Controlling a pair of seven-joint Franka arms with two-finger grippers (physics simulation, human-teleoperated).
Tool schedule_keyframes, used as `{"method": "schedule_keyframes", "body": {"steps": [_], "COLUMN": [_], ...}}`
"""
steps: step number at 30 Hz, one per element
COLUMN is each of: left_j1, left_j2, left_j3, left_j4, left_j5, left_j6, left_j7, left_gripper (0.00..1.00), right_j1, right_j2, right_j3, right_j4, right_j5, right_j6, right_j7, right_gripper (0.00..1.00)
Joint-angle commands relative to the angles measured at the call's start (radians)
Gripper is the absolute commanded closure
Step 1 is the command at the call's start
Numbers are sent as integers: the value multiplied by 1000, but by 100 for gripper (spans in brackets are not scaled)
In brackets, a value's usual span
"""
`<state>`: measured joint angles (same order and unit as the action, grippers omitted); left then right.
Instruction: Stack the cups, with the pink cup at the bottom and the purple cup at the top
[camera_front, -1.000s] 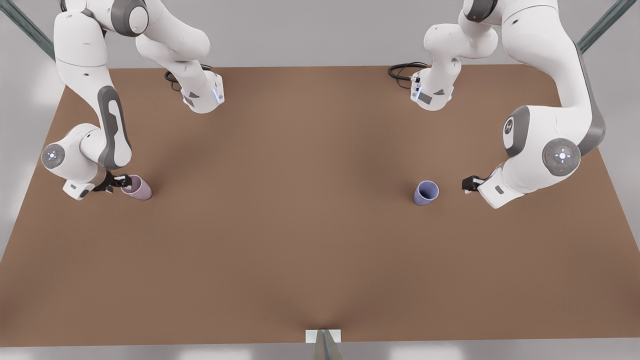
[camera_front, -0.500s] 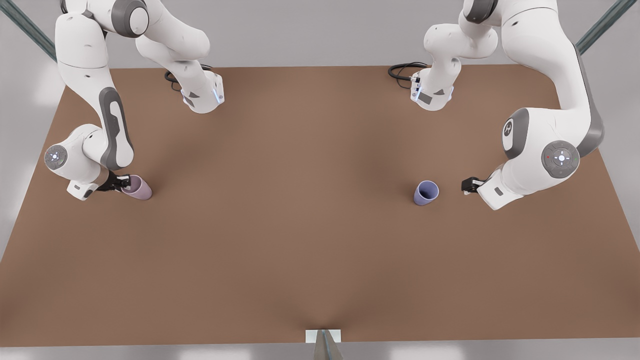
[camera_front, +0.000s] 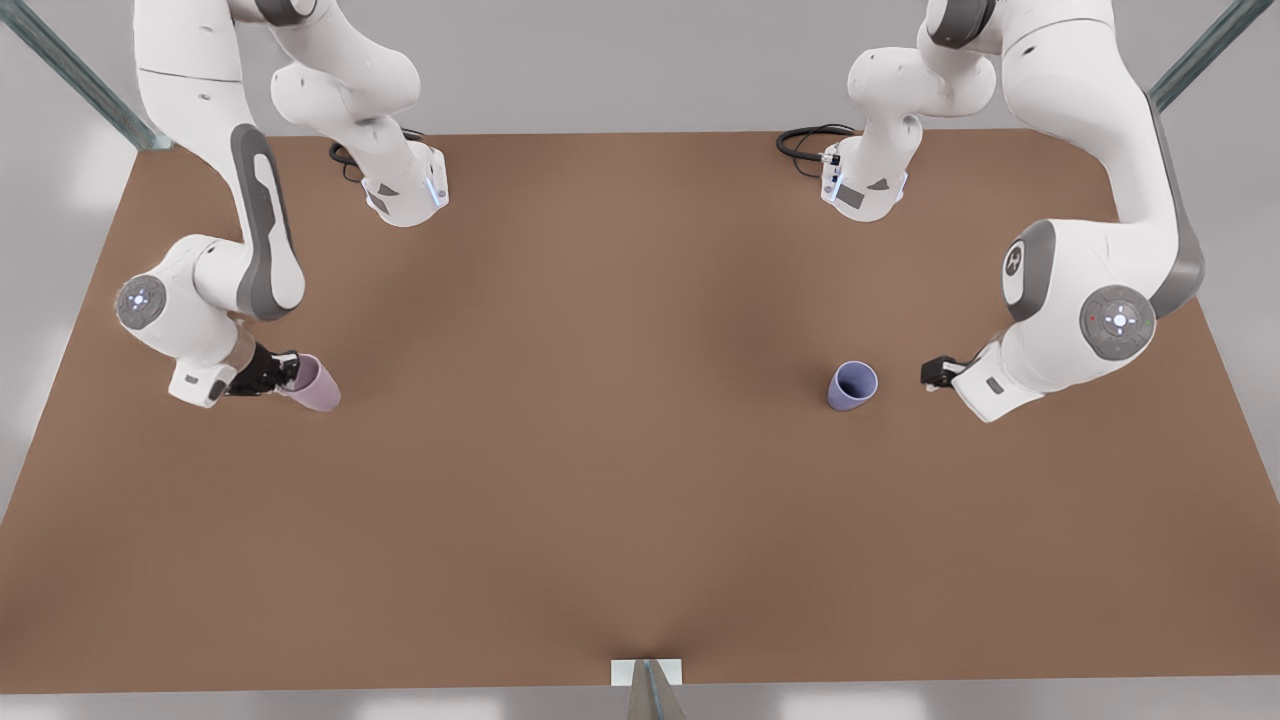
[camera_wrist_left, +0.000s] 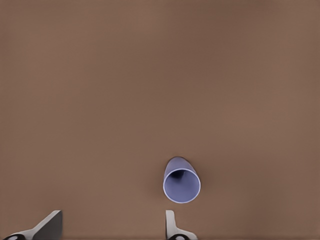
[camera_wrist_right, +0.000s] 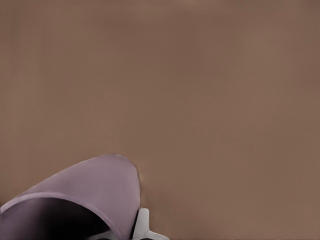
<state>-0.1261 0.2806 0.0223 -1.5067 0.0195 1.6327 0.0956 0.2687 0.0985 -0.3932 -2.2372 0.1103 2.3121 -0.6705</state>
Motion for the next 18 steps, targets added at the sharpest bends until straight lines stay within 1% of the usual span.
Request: {"method": "schedule_keyframes", "body": {"steps": [1, 3, 4, 6, 7, 8, 9, 10, 12, 13, 14, 15, 16, 18], "left_j1": [0, 0, 0, -1, -1, -1, -3, -4, -4, -4, -6, -6, -7, -10], "left_j2": [3, 3, 8, 9, 8, -15, -21, -38, -70, -81, -84, -86, -87, -83], "left_j3": [-1, -1, 1, -1, -1, -1, -2, -4, -4, -4, -5, -7, -10, -10], "left_j4": [0, 0, -1, -4, -24, -110, -148, -208, -331, -378, -412, -443, -475, -518], "left_j5": [-1, -12, -13, -15, -32, -43, -46, -53, -78, -84, -85, -85, -87, -87], "left_j6": [15, 15, 19, 22, 42, 128, 164, 225, 357, 410, 456, 495, 539, 607], "left_j7": [1, 3, 4, 6, 7, 7, 7, 9, 50, 52, 52, 52, 52, 53], "left_gripper": [0, 0, 0, 0, 0, 0, 0, 0, 0, 0, 0, 0, 0, 0], "right_j1": [136, 293, 329, 331, 331, 331, 333, 363, 449, 497, 520, 520, 515, 526], "right_j2": [-17, -13, 15, 112, 173, 266, 337, 429, 592, 653, 743, 808, 860, 892], "right_j3": [5, 37, 73, 250, 312, 369, 409, 430, 429, 424, 421, 421, 412, 407], "right_j4": [27, 71, 103, 224, 310, 427, 534, 665, 916, 994, 1123, 1221, 1284, 1295], "right_j5": [-1, 15, 19, 43, 43, 43, 43, 43, 32, 0, -18, -20, -20, -20], "right_j6": [-131, -134, -135, -134, -134, -132, -135, -164, -252, -258, -293, -313, -303, -298], "right_j7": [503, 782, 902, 1183, 1290, 1396, 1493, 1595, 1770, 1827, 1907, 1922, 1922, 1925], "right_gripper": [79, 79, 79, 79, 79, 79, 79, 79, 79, 79, 79, 79, 79, 79]}}
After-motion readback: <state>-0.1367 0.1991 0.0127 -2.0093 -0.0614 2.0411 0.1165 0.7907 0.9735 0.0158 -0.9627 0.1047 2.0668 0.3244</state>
